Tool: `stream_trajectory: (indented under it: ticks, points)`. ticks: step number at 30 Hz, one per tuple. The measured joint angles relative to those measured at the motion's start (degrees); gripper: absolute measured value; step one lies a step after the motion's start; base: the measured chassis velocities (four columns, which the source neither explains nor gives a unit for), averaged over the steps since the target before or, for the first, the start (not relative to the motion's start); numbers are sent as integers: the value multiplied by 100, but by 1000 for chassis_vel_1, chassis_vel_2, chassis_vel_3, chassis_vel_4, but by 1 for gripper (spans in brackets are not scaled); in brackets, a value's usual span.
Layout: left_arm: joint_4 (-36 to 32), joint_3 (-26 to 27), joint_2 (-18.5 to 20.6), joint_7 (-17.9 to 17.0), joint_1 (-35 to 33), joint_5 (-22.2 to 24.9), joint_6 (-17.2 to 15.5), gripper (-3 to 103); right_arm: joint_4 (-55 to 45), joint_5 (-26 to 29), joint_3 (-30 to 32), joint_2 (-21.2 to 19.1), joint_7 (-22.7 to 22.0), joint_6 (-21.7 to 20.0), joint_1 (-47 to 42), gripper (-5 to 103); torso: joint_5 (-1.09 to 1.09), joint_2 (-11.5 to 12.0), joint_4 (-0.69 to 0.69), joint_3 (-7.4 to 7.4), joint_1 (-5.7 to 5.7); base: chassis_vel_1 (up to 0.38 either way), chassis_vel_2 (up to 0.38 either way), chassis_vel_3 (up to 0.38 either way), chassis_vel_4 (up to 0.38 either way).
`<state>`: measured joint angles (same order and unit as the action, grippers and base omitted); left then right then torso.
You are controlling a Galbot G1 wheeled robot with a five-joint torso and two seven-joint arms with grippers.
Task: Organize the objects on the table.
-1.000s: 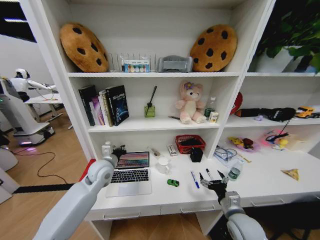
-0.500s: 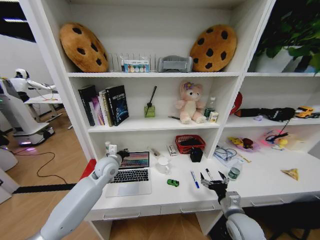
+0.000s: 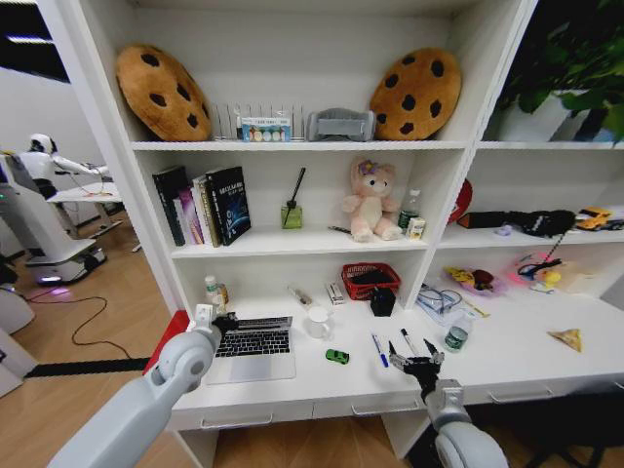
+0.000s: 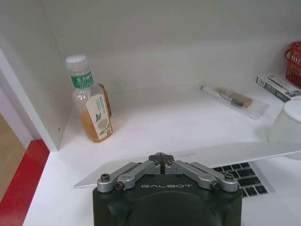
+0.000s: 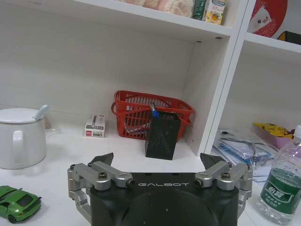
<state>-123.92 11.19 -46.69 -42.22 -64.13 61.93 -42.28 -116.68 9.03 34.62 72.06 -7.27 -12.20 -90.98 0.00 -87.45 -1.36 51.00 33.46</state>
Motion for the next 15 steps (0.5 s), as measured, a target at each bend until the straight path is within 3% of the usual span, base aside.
stream_trajectory:
  ticks: [4, 6, 7, 9, 10, 12, 13, 14, 15]
  points:
    - [22, 4, -105, -126, -532, -93, 25, 0, 124, -130, -184, 105, -28, 55, 36, 100, 1, 0, 1, 0, -1, 0, 0, 0, 0]
    - [356, 126, -426, 99, -543, -540, 480, -3, 154, -197, -292, 179, -33, 98, 31, 100, -4, 0, 0, 0, -1, 0, 0, 0, 0]
    - [356, 126, -426, 99, -543, -540, 480, -3, 154, -197, -292, 179, -33, 98, 31, 100, -4, 0, 0, 0, -1, 0, 0, 0, 0]
    - [886, 712, -767, 1053, -367, -1456, 1586, 13, 137, -211, -395, 226, -44, 184, -6, 100, 0, 0, -3, 0, 0, 0, 0, 0, 0]
    - [886, 712, -767, 1053, -367, -1456, 1586, 13, 137, -211, -395, 226, -44, 184, -6, 100, 0, 0, -3, 0, 0, 0, 0, 0, 0]
    - [1401, 1248, -927, 1774, -342, -2168, 2567, 19, 68, -219, -449, 252, -48, 229, -51, 100, -1, 0, -4, 0, 0, 0, 0, 0, 0]
    - [1401, 1248, -927, 1774, -342, -2168, 2567, 19, 68, -219, -449, 252, -48, 229, -51, 100, -1, 0, -4, 0, 0, 0, 0, 0, 0]
    - [1646, 1701, -989, 2210, -522, -2609, 3081, 29, -1, -220, -459, 275, -49, 232, -73, 100, -2, 1, -3, 1, 1, 0, 0, 0, 0]
    - [1687, 1955, -1013, 2420, -693, -2791, 3277, 29, -59, -220, -445, 293, -50, 232, -101, 100, -1, 1, 0, 1, 2, 0, 0, 0, 0]
